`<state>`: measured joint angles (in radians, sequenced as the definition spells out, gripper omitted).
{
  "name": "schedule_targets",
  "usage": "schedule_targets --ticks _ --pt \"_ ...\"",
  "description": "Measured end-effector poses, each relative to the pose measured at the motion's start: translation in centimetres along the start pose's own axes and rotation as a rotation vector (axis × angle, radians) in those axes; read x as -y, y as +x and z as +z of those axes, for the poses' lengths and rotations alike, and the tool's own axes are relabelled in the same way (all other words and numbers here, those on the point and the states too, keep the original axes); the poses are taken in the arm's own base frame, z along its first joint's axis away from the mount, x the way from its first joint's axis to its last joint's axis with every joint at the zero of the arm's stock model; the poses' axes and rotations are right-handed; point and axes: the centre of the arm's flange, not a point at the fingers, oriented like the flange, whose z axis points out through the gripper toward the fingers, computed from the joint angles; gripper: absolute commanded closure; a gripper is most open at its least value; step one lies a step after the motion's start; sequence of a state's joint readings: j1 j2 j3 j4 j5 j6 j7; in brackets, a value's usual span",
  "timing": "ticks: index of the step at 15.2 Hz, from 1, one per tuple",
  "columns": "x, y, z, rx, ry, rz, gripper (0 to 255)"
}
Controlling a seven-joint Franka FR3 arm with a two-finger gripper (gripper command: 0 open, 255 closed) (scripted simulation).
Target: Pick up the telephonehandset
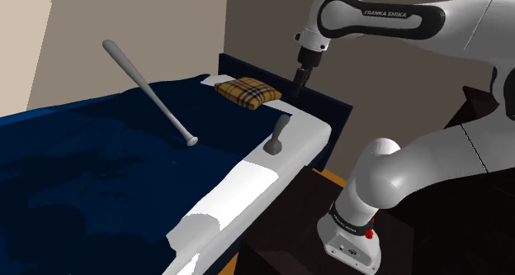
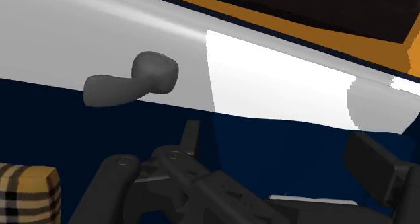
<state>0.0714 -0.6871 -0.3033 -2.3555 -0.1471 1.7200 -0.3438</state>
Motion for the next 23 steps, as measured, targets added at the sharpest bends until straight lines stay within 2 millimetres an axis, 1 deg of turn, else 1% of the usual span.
schedule_targets --ticks 1,2,4,6,8,14,16,18,20,22,23 --pt "-1.3 0.2 0.8 0.012 0.007 -0.037 0" --pt "-2.1 0.8 1.6 0.024 0.013 -0.077 0" --pt "-4.2 1.3 3.7 0.050 0.027 -0.151 0" --pt "-5.7 2.0 5.5 0.074 0.040 -0.228 0" --pt "-8.1 2.7 7.4 0.100 0.054 -0.302 0" --pt "-13.1 5.7 13.6 0.174 0.094 -0.529 0" --pt "-14.7 6.9 15.3 0.199 0.107 -0.606 0" --pt "-15.8 8.0 17.7 0.224 0.119 -0.682 0" --pt "-17.3 9.2 20.0 0.249 0.131 -0.758 0" --pt "-18.3 10.5 22.2 0.275 0.144 -0.835 0" --pt "-18.6 11.0 22.9 0.282 0.149 -0.858 0"
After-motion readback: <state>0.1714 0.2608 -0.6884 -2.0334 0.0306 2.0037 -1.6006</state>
